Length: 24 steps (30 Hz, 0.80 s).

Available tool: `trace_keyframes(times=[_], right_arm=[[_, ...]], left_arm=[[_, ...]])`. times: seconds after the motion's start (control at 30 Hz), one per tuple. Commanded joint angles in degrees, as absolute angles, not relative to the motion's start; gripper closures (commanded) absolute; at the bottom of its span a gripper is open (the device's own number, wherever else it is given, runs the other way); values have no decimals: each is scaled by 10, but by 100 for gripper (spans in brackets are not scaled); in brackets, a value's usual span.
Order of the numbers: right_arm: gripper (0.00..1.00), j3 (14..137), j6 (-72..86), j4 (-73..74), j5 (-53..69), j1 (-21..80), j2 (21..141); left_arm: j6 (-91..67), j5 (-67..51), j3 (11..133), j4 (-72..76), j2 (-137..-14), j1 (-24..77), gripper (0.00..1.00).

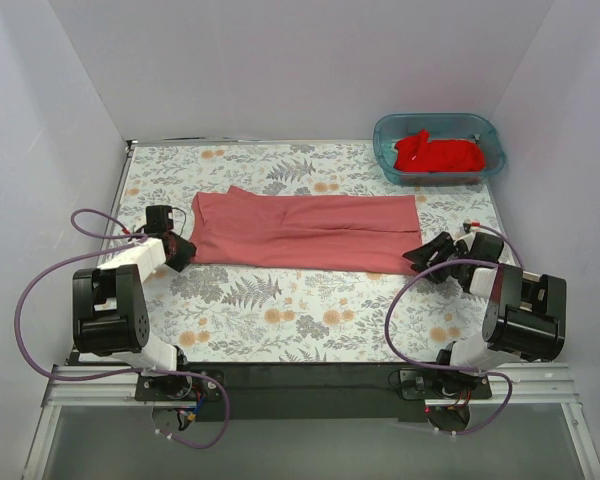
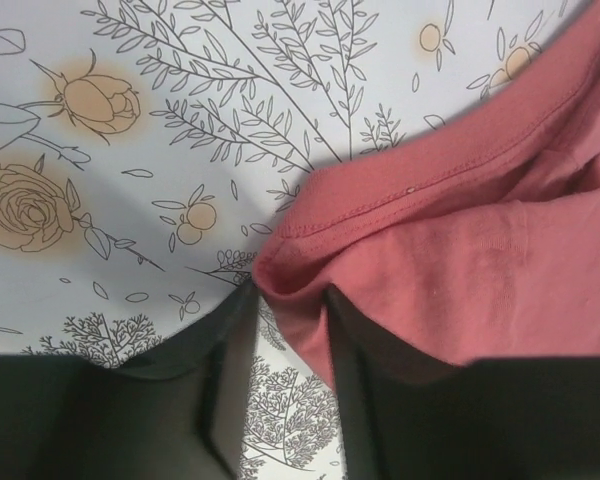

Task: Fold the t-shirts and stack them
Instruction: Fold the tshirt

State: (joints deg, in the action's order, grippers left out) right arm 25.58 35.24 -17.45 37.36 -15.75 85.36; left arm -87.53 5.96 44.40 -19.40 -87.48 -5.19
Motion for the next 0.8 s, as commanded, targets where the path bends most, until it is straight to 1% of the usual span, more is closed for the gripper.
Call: trace_keyframes(times=[0.0,0.03,0.07,0.1,0.33,0.5,0.57,0.6,0.67,0.7,0.77], right_arm=[[40,230,347,-179,360,-182,877],[40,228,351,-180,360,-189,880],[40,224,352,-179,359,-201,883],[40,219,354,-178,359,-207,888],[41,192,356,-151,332,-260,873],[40,200,339,-96,302,-265,812],[40,204,339,-92,300,-263,790],[40,207,339,-90,300,-261,766],[40,220,333,-78,295,-247,732],[40,225,326,-74,292,-238,722],[39,237,314,-74,284,-202,703]], left_arm=[[-875,75,433,-206,-884,-54,73],[-875,79,432,-215,-882,-54,88],[-875,83,430,-221,-880,-55,98],[-874,90,425,-226,-876,-55,100],[-896,145,392,-314,-813,-73,100],[-908,130,346,-332,-706,-76,100],[-907,111,340,-334,-682,-76,97],[-906,106,340,-340,-677,-76,92],[-904,97,346,-345,-660,-76,87],[-904,96,350,-349,-654,-76,80],[-895,95,358,-351,-643,-76,73]])
